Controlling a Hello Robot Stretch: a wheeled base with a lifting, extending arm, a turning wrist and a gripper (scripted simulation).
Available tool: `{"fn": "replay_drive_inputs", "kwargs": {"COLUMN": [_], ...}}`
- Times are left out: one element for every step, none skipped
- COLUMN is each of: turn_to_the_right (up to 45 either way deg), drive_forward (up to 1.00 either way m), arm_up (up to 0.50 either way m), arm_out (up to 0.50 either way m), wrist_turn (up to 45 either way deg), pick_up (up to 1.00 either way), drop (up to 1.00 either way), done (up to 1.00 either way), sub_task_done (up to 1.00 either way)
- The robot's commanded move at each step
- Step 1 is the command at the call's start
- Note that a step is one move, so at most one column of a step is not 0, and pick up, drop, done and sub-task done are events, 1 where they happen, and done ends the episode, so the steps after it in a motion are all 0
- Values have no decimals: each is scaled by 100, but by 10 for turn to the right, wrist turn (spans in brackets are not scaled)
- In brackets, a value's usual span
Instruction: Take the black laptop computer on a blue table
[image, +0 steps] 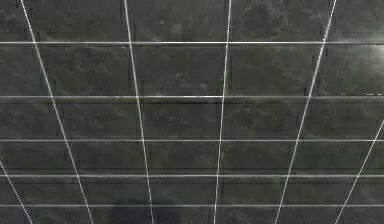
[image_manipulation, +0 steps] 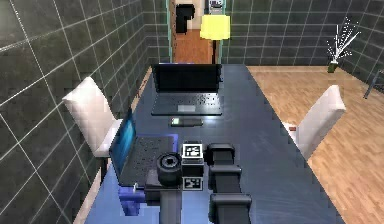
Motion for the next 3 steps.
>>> {"fn": "replay_drive_inputs", "kwargs": {"turn_to_the_right": [0, 0, 0], "drive_forward": [0, 0, 0], "arm_up": [0, 0, 0], "arm_out": [0, 0, 0], "wrist_turn": [450, 450, 450], "pick_up": [0, 0, 0], "drop": [0, 0, 0], "done": [0, 0, 0], "sub_task_done": [0, 0, 0]}}
